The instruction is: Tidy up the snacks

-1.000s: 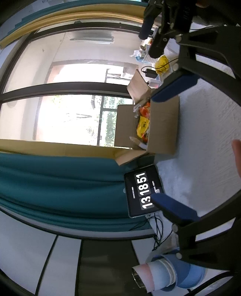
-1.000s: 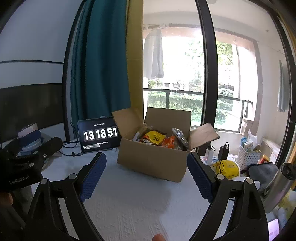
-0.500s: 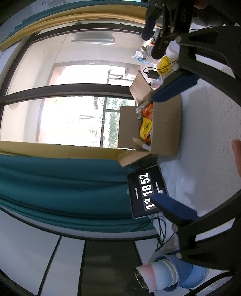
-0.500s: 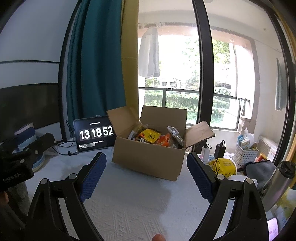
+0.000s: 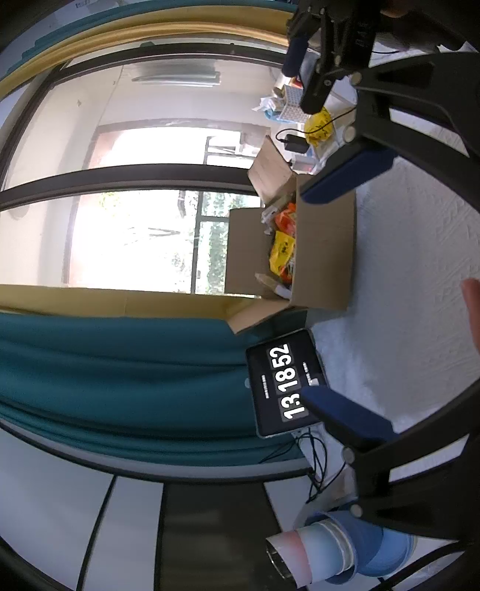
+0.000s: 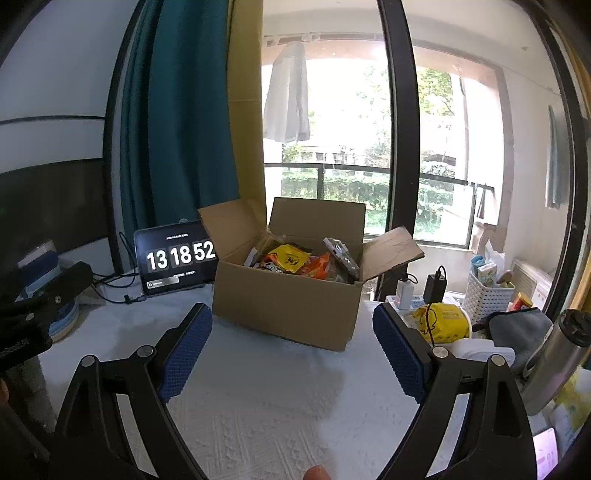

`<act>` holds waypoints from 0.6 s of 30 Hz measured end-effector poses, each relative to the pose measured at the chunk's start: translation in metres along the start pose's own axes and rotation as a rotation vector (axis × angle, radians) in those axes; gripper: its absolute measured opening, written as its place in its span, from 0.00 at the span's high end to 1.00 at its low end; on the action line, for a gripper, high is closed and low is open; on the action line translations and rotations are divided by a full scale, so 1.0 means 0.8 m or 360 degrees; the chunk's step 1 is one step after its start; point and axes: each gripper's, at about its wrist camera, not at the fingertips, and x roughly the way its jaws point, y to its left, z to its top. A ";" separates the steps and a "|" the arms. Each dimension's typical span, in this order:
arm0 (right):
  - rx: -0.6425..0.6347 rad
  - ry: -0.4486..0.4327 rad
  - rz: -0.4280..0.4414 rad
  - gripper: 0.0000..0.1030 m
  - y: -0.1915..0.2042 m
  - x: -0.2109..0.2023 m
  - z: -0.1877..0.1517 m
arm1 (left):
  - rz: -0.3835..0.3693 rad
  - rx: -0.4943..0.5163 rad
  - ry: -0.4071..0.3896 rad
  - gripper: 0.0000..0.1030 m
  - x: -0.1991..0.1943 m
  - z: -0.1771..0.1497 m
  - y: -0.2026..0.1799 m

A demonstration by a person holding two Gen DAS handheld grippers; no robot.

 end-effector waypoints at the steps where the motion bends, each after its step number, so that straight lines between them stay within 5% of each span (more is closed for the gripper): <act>1: 0.0001 0.0001 -0.0001 0.12 0.000 0.000 0.000 | 0.0001 0.0001 -0.0003 0.03 0.001 0.000 0.000; 18: -0.0001 0.0004 0.0007 0.12 0.000 0.004 0.001 | -0.0002 0.0001 -0.0001 0.03 0.002 -0.001 -0.003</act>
